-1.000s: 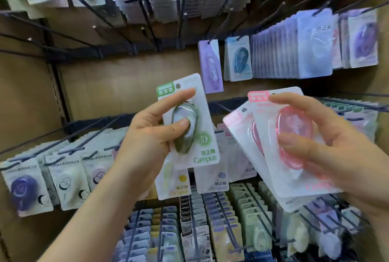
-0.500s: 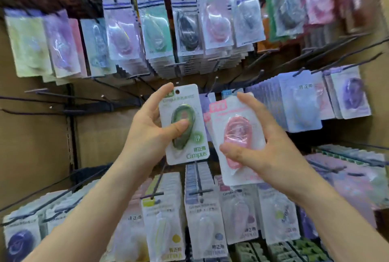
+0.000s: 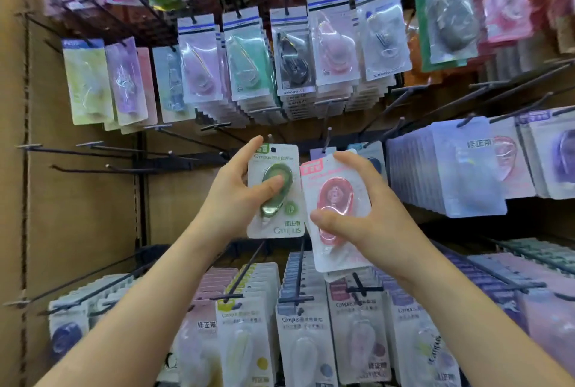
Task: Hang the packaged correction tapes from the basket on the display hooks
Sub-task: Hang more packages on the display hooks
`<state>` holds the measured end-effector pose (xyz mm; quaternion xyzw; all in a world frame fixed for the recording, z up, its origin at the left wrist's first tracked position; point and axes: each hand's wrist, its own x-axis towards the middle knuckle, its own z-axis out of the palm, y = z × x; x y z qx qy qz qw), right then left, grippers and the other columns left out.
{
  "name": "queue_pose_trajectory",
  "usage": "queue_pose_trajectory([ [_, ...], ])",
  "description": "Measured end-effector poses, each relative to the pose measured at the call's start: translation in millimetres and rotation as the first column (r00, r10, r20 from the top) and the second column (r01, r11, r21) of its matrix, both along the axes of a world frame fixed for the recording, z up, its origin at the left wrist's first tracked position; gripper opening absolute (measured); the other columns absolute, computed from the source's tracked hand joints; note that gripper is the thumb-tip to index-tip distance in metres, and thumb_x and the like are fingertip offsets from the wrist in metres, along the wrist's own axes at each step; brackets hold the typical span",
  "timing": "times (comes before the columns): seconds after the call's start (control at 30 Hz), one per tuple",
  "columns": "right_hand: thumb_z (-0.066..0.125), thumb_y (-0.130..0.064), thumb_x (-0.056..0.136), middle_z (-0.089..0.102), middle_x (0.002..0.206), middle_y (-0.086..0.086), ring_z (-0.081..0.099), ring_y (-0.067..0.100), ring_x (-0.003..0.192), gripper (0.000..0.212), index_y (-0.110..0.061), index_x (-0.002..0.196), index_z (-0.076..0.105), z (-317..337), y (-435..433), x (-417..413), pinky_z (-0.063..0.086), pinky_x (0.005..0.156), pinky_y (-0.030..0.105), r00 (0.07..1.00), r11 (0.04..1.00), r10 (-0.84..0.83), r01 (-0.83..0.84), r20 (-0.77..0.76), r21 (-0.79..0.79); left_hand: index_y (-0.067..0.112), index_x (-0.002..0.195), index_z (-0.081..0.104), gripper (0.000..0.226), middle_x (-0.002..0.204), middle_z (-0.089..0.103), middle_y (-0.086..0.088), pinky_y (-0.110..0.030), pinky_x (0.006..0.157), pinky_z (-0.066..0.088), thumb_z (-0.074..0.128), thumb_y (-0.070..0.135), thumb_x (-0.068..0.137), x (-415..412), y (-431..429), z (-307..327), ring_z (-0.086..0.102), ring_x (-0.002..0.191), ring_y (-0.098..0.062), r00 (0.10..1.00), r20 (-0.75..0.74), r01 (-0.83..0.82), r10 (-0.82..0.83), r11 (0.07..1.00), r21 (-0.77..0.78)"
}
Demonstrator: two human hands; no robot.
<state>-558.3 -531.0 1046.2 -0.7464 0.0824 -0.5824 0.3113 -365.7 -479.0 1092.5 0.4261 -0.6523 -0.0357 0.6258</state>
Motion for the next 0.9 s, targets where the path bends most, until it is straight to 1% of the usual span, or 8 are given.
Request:
queue_pose_trajectory([
  [0.13,0.080,-0.019,0.080,0.060,0.104,-0.031,0.058,-0.018,0.095,0.070,-0.058,0.125,0.043,-1.4,-4.0,-4.3,0.049,0.064,0.004,1.000,1.000,0.020,-0.020,0.012,0.013,0.039,0.143,0.041,0.072,0.110,0.072,0.015,-0.025,0.070,0.059,0.067,0.000,0.089,3.5,8.9,-13.7,0.071,0.100,-0.008,0.999,0.023,0.041,-0.041,0.999,-0.009],
  [0.27,0.081,-0.017,0.078,0.060,0.106,-0.038,0.063,-0.011,0.097,0.071,-0.060,0.121,0.046,-2.6,-5.2,0.6,0.052,0.068,0.008,0.998,0.998,0.067,-0.067,0.017,-0.003,0.040,0.141,0.042,0.070,0.123,0.069,0.006,-0.034,0.078,0.060,0.066,0.000,0.089,7.6,6.1,-12.4,0.069,0.106,-0.013,0.998,0.024,0.058,-0.057,0.997,-0.058],
  [0.4,0.081,-0.017,0.077,0.062,0.108,-0.030,0.063,-0.011,0.097,0.070,-0.060,0.120,0.046,-0.6,-5.2,10.9,0.051,0.068,0.007,0.999,0.999,0.044,-0.044,0.007,-0.025,0.036,0.145,0.038,0.070,0.124,0.068,0.004,-0.043,0.088,0.058,0.065,0.002,0.090,15.6,-1.6,-6.0,0.068,0.109,-0.015,0.998,0.009,0.058,-0.057,0.996,-0.061],
  [0.5,0.082,-0.016,0.075,0.062,0.111,-0.028,0.064,-0.009,0.098,0.072,-0.058,0.123,0.048,-1.1,-5.4,14.7,0.052,0.067,0.008,0.999,1.000,0.023,-0.023,0.023,-0.014,0.039,0.143,0.037,0.071,0.119,0.069,0.011,-0.040,0.081,0.061,0.066,0.004,0.089,22.9,-5.7,-3.9,0.069,0.107,-0.012,0.993,0.037,0.114,-0.113,0.993,-0.036],
  [0.6,0.083,-0.021,0.074,0.062,0.111,-0.032,0.065,-0.006,0.099,0.070,-0.062,0.120,0.049,0.0,-3.8,15.7,0.053,0.071,0.010,1.000,1.000,-0.004,0.005,0.011,-0.016,0.040,0.143,0.037,0.072,0.116,0.070,0.014,-0.034,0.074,0.061,0.067,0.007,0.087,28.5,-8.7,-1.5,0.069,0.105,-0.012,0.985,0.067,0.162,-0.158,0.986,-0.045],
  [0.7,0.083,-0.033,0.067,0.061,0.120,-0.026,0.065,-0.003,0.103,0.070,-0.066,0.118,0.048,2.6,0.6,15.2,0.056,0.077,0.017,0.999,0.999,-0.048,0.048,0.000,-0.019,0.043,0.139,0.038,0.070,0.118,0.070,0.015,-0.038,0.078,0.061,0.069,0.012,0.084,31.0,-10.8,1.6,0.070,0.106,-0.014,0.979,0.081,0.193,-0.188,0.979,-0.059],
  [0.8,0.080,-0.038,0.059,0.065,0.112,-0.028,0.067,-0.002,0.097,0.069,-0.066,0.114,0.050,5.5,5.5,14.7,0.056,0.070,0.016,0.999,0.999,-0.041,0.041,-0.021,-0.007,0.039,0.140,0.039,0.073,0.123,0.069,0.009,-0.044,0.085,0.059,0.070,0.017,0.077,33.5,-14.8,5.8,0.068,0.109,-0.016,0.970,0.054,0.242,-0.239,0.968,-0.070],
  [0.9,0.080,-0.035,0.061,0.066,0.105,-0.028,0.068,-0.003,0.091,0.063,-0.062,0.113,0.054,10.4,9.1,12.6,0.053,0.065,0.012,0.997,0.998,-0.060,0.059,-0.049,-0.025,0.032,0.146,0.037,0.075,0.121,0.070,0.006,-0.037,0.086,0.059,0.069,0.010,0.082,33.0,-19.6,11.1,0.069,0.107,-0.013,0.972,0.048,0.232,-0.229,0.970,-0.067],
])
